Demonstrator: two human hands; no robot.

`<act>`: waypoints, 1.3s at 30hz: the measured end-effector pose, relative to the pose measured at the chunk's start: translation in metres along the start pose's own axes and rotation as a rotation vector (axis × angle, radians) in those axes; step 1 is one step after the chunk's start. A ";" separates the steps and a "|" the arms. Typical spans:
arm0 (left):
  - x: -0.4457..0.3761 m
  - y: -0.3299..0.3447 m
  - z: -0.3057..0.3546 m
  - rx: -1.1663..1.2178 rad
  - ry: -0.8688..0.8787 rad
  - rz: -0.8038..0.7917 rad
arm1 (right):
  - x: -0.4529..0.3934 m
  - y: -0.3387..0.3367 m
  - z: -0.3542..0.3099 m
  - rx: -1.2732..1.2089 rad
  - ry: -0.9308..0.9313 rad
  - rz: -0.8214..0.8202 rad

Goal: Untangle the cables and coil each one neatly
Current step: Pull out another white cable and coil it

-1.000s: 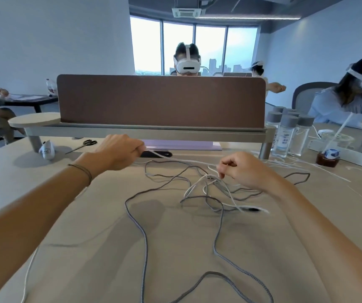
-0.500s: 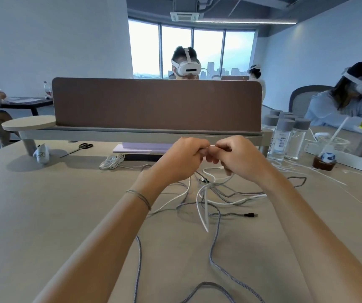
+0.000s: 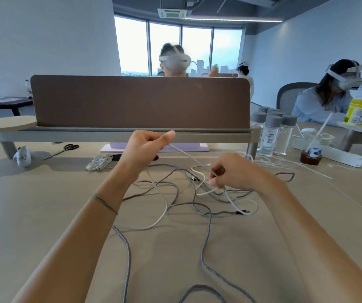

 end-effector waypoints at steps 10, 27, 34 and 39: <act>0.000 -0.008 -0.008 -0.919 0.307 -0.033 | 0.007 -0.007 -0.008 0.024 0.007 -0.041; 0.010 0.011 0.005 -0.737 0.319 -0.231 | 0.015 -0.039 0.004 0.006 0.035 0.053; -0.006 -0.025 -0.021 -1.154 0.135 -0.204 | 0.010 -0.041 0.009 -0.005 0.012 0.014; 0.006 0.003 -0.004 -0.936 0.285 -0.172 | 0.007 -0.030 -0.023 -0.201 -0.186 -0.045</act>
Point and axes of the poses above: each hand's wrist, its own x-axis away from the middle knuckle, its own y-axis out of the palm, z = x × y, the point moved 2 cm from there along -x, towards the middle knuckle, and after that the axes turned 12 degrees about z, right-handed, at the moved point
